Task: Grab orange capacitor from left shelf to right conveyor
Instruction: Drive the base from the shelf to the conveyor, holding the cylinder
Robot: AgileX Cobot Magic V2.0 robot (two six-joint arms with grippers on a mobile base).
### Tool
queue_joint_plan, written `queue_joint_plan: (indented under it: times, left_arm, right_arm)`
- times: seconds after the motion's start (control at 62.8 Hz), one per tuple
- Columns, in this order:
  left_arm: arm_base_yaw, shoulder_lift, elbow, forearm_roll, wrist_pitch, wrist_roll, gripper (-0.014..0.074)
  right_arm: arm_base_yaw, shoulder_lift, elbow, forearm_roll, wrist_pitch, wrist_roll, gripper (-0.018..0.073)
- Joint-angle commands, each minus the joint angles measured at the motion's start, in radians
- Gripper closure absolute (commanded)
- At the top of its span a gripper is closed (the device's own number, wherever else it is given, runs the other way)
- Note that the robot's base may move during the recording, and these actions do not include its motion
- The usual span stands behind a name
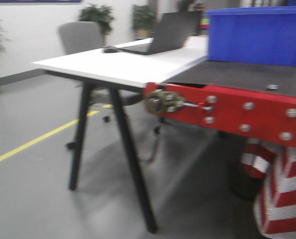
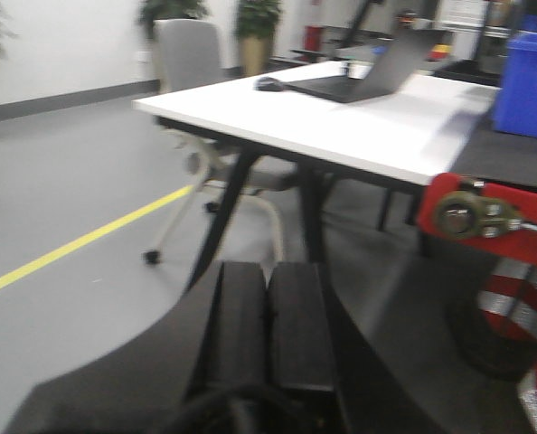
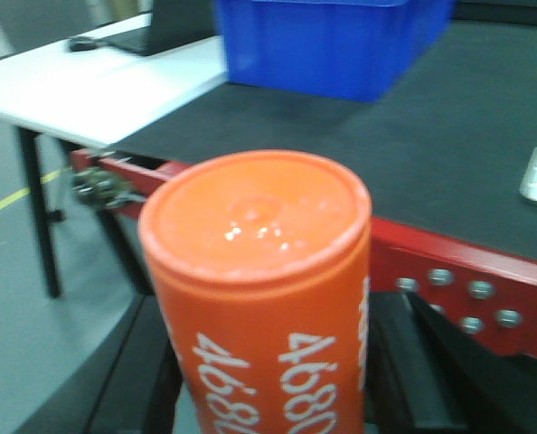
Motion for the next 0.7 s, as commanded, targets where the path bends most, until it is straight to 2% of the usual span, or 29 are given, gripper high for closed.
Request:
queue_joint_plan:
  times: [0.0, 0.685]
  left_arm:
    - [-0.001, -0.019, -0.005, 0.0, -0.089, 0.0, 0.0701]
    - [-0.001, -0.019, -0.005, 0.0, -0.089, 0.0, 0.0701]
  right_arm:
    - [-0.002, -0.009, -0.027, -0.014, -0.085, -0.006, 0.0377]
    - [-0.002, -0.009, -0.027, -0.014, -0.085, -0.006, 0.0377]
